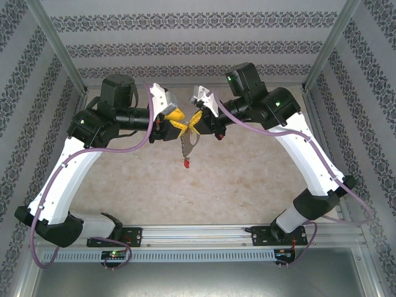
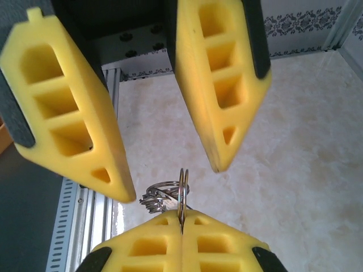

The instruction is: Put the keys on the keyring

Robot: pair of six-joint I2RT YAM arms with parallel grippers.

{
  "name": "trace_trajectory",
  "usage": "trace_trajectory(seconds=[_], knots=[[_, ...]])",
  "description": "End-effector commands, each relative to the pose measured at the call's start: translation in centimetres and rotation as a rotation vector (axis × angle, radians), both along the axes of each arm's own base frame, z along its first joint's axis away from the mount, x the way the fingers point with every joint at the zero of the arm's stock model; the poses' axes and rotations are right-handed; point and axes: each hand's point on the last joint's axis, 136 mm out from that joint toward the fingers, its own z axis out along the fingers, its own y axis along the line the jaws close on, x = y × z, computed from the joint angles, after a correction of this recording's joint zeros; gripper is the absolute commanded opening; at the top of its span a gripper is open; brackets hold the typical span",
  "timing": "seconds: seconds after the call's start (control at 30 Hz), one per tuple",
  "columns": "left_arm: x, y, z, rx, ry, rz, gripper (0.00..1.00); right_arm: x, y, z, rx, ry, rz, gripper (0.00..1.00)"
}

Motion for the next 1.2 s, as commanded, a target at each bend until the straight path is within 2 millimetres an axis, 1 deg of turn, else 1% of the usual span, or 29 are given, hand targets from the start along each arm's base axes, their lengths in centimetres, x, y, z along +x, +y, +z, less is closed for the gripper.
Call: trace_trajectory(seconds=[0.0, 0.1, 0.3, 0.33, 0.4, 0.47, 0.63, 0.7, 0.8, 0.83, 0.9, 0.97, 1.07, 1.17], knots=[[-0.4, -0.2, -0.6, 0.028, 0.001, -0.020, 0.39, -0.5, 0.2, 0.8, -0.004, -0.043, 0.036, 0.00], [-0.4, -0.3, -0.9, 0.038, 0.006, -0.022, 0.36, -0.5, 0.4, 0.8, -0.012, -0.047, 0.044, 0.00], [-0.5, -0.3, -1.3, 0.048, 0.010, -0.024, 0.26, -0.5, 0.8, 0.8, -0.021, -0.055, 0.055, 0.00], [-0.5, -0.3, -1.3, 0.047, 0.010, -0.026, 0.21, -0.6, 0.9, 0.8, -0.021, -0.056, 0.057, 0.00], [-0.6, -0.3, -1.2, 0.045, 0.011, -0.029, 0.07, -0.5, 0.9, 0.6, -0.026, -0.056, 0.059, 0.00], [-0.7, -0.3, -1.3, 0.045, 0.012, -0.031, 0.00, -0.6, 0.9, 0.5, -0.033, -0.060, 0.060, 0.00], [-0.8, -0.3, -0.9, 0.039, 0.007, -0.030, 0.00, -0.7, 0.8, 0.6, -0.027, -0.069, 0.064, 0.00], [-0.8, -0.4, -0.8, 0.034, 0.008, -0.030, 0.00, -0.9, 0.8, 1.0, -0.012, -0.076, 0.068, 0.00], [-0.7, -0.3, -0.3, 0.025, -0.007, -0.017, 0.00, -0.7, 0.7, 1.3, 0.015, -0.078, 0.045, 0.00], [-0.6, -0.2, -0.2, 0.020, -0.014, -0.012, 0.00, -0.5, 0.7, 1.3, 0.021, -0.072, 0.034, 0.01], [-0.6, -0.1, 0.3, 0.007, -0.035, 0.001, 0.00, -0.3, 0.6, 1.2, 0.045, -0.064, 0.012, 0.10], [-0.6, 0.1, 0.6, -0.004, -0.048, 0.012, 0.00, -0.3, 0.5, 1.5, 0.080, -0.056, -0.001, 0.15], [-0.6, 0.4, 0.9, -0.026, -0.050, 0.025, 0.00, -0.6, 0.4, 1.8, 0.125, -0.017, -0.007, 0.16], [-0.7, 0.6, 1.7, -0.065, -0.053, 0.029, 0.00, -1.0, 0.2, 1.6, 0.131, 0.006, -0.002, 0.15]])
